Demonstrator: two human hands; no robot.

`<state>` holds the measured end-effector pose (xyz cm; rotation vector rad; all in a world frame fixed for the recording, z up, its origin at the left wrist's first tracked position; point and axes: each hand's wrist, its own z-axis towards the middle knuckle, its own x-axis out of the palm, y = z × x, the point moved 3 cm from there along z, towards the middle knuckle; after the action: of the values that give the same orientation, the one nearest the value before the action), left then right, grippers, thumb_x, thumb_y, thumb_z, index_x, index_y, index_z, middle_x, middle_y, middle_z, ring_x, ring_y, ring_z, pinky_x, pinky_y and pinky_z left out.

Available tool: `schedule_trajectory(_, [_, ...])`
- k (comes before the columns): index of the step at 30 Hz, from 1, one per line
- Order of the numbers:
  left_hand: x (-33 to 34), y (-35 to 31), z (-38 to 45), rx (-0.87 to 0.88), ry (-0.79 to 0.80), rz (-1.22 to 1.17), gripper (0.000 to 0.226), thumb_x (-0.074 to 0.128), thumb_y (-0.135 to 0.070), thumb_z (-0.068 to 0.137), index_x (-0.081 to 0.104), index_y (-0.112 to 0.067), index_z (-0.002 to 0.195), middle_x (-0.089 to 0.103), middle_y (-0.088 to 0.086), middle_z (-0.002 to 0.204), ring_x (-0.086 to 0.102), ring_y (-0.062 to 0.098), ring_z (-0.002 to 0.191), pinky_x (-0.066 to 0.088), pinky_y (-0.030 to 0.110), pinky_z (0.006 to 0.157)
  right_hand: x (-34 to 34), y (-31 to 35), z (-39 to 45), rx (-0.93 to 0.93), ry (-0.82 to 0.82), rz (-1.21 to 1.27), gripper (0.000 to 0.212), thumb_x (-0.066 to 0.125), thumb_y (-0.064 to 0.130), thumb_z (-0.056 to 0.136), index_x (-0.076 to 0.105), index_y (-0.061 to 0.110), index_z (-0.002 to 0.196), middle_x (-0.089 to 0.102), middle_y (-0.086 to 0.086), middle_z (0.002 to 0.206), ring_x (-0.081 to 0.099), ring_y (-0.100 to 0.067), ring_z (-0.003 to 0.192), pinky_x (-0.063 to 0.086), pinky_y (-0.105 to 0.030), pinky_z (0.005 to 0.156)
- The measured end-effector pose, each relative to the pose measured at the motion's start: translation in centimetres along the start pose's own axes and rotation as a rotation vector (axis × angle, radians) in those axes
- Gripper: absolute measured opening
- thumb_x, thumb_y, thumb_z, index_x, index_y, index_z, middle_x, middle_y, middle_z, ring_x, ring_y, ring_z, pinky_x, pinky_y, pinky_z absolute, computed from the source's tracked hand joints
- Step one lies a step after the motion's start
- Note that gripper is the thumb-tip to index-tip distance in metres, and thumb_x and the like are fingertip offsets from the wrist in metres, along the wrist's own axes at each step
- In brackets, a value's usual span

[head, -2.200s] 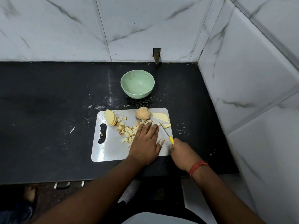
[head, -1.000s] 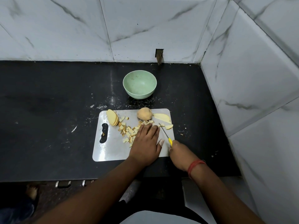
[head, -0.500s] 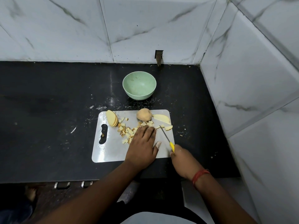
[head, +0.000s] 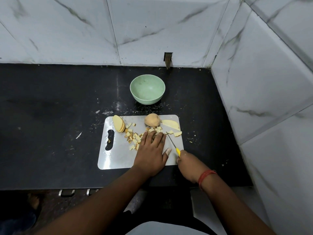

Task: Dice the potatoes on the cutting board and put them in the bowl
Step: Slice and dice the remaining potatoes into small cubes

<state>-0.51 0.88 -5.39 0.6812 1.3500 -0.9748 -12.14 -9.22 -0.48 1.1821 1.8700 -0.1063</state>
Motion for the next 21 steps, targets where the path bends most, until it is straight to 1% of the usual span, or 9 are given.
schedule_trajectory(2, [0.0,-0.1,0.0,-0.003,0.001,0.012,0.066,0.029,-0.054,0.105,0.051,-0.010,0.149,0.052,0.009,0.149,0.041,0.033,0.141,0.024,0.055,0.123,0.1,-0.4,-0.5,0.012,0.000,0.019,0.013,0.039,0.012,0.101,0.049,0.007,0.107,0.060,-0.016,0.107,0.059,-0.030,0.092,0.038,-0.027,0.072])
schedule_trajectory(7, [0.0,0.0,-0.1,0.009,-0.006,0.028,0.064,0.031,-0.052,0.106,0.052,-0.008,0.148,0.051,0.009,0.149,0.041,0.034,0.140,0.023,0.055,0.123,1.0,-1.9,-1.5,0.030,0.055,0.148,0.010,0.043,0.020,0.098,0.049,0.013,0.096,0.056,-0.009,0.088,0.054,-0.024,0.077,0.042,-0.031,0.070])
schedule_trajectory(9, [-0.2,-0.1,-0.2,0.018,-0.027,0.025,0.062,0.035,-0.050,0.106,0.053,-0.007,0.146,0.051,0.011,0.149,0.041,0.034,0.139,0.023,0.056,0.123,0.5,-2.1,-2.1,0.057,0.060,0.385,0.010,0.046,0.021,0.094,0.050,0.014,0.089,0.052,-0.005,0.071,0.050,-0.019,0.059,0.042,-0.033,0.058])
schedule_trajectory(11, [-0.5,-0.1,-0.3,0.029,-0.058,0.025,0.061,0.038,-0.048,0.105,0.053,-0.005,0.146,0.049,0.013,0.150,0.041,0.035,0.140,0.023,0.057,0.122,-0.4,-2.1,-2.9,0.097,0.056,0.690,0.011,0.045,0.016,0.096,0.047,0.015,0.085,0.040,-0.001,0.056,0.036,-0.011,0.039,0.031,-0.021,0.040])
schedule_trajectory(12, [-0.7,-0.1,-0.3,0.047,-0.076,0.025,0.061,0.039,-0.047,0.105,0.052,-0.005,0.146,0.048,0.014,0.150,0.041,0.036,0.140,0.024,0.057,0.123,-0.9,-2.0,-3.3,0.106,0.049,0.805,0.012,0.043,0.013,0.098,0.045,0.015,0.086,0.035,0.001,0.053,0.030,-0.008,0.034,0.024,-0.016,0.036])
schedule_trajectory(13, [-0.9,-0.3,-0.2,0.078,-0.096,0.022,0.060,0.040,-0.046,0.105,0.052,-0.005,0.146,0.048,0.015,0.150,0.041,0.035,0.141,0.024,0.057,0.123,-1.5,-2.1,-3.6,0.104,0.027,0.870,0.013,0.042,0.012,0.099,0.044,0.015,0.086,0.033,0.002,0.052,0.026,-0.007,0.033,0.020,-0.014,0.035])
schedule_trajectory(16, [-1.4,-1.5,0.9,0.235,-0.117,-0.017,0.057,0.039,-0.043,0.106,0.054,-0.005,0.145,0.050,0.014,0.150,0.042,0.033,0.142,0.024,0.053,0.124,-2.5,-2.8,-3.5,0.104,-0.044,0.976,0.016,0.042,0.012,0.099,0.048,0.015,0.084,0.034,0.002,0.049,0.024,-0.008,0.034,0.018,-0.012,0.038])
schedule_trajectory(18, [-1.5,-2.5,2.3,0.340,-0.072,-0.046,0.059,0.035,-0.044,0.108,0.052,-0.004,0.147,0.048,0.012,0.154,0.040,0.030,0.144,0.022,0.049,0.126,-2.6,-3.1,-3.2,0.117,-0.063,1.010,0.016,0.042,0.014,0.099,0.049,0.015,0.085,0.033,0.002,0.050,0.022,-0.010,0.036,0.018,-0.012,0.042])
schedule_trajectory(21, [-1.0,-3.5,4.3,0.454,0.045,0.014,0.067,0.021,-0.047,0.108,0.048,-0.003,0.150,0.042,0.013,0.160,0.036,0.029,0.148,0.018,0.044,0.128,-2.8,-3.1,-3.2,0.097,-0.060,1.033,0.012,0.042,0.015,0.100,0.051,0.014,0.091,0.033,0.000,0.052,0.023,-0.010,0.039,0.017,-0.014,0.043])
